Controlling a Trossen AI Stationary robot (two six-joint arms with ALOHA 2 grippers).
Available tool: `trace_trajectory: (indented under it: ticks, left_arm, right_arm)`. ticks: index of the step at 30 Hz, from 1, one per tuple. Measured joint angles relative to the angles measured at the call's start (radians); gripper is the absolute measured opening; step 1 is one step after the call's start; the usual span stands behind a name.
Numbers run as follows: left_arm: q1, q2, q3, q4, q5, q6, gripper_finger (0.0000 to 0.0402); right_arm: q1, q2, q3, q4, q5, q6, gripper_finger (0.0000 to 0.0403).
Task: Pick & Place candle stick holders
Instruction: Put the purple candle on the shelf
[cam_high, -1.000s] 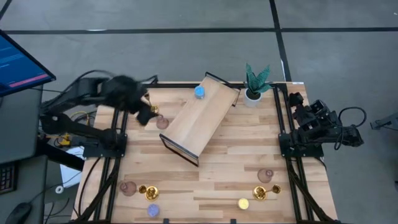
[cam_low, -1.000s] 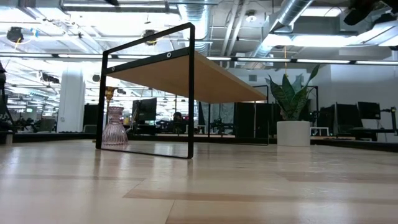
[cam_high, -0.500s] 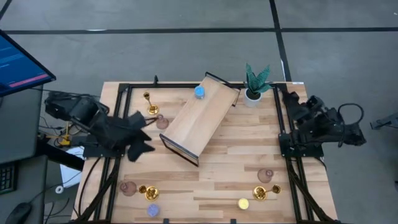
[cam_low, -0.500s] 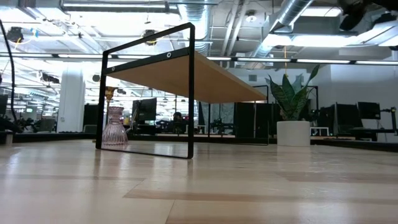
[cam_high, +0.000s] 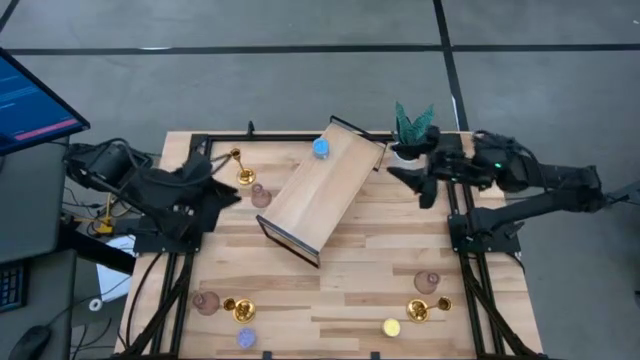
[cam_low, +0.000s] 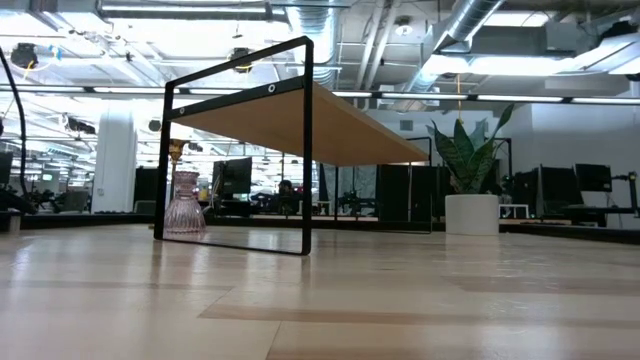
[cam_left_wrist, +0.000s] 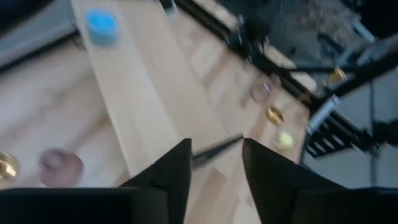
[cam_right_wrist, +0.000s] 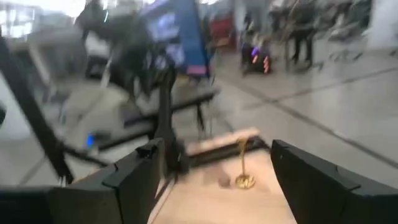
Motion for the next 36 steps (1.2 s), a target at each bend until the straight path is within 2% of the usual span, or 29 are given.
trace_trajectory:
  ticks: [2, 6, 12, 14, 17, 24, 36]
  left_arm:
    - [0.0, -0.019, 0.0, 0.0, -0.065, 0.023, 0.0107]
    - [0.0, -0.055, 0.0, 0.0, -0.196, 0.035, 0.0063]
    - [0.0, -0.079, 0.0, 0.0, -0.266, 0.035, 0.0007]
    - [0.0, -0.078, 0.0, -0.003, -0.259, 0.036, 0.0005]
    - [0.0, -0.078, 0.0, -0.011, -0.183, 0.074, 0.0007]
    - [0.0, -0.086, 0.0, -0.01, -0.044, 0.131, 0.0006]
    - [0.0, -0.09, 0.0, -0.001, -0.003, 0.155, 0.0005]
  right_arm:
    - [0.008, 0.077, 0.077, -0.072, -0.052, -0.021, 0.0286]
    - [0.048, 0.208, 0.174, -0.095, -0.127, -0.075, 0.0286]
    - [0.126, 0.379, 0.27, -0.102, -0.139, -0.103, 0.0286]
    - [0.157, 0.438, 0.298, -0.098, -0.139, -0.098, 0.0286]
    - [0.209, 0.531, 0.337, -0.049, -0.121, -0.064, 0.0286]
    - [0.315, 0.792, 0.474, 0.086, -0.02, 0.003, 0.0286]
    - [0.38, 1.192, 0.858, 0.052, -0.015, 0.006, 0.0286]
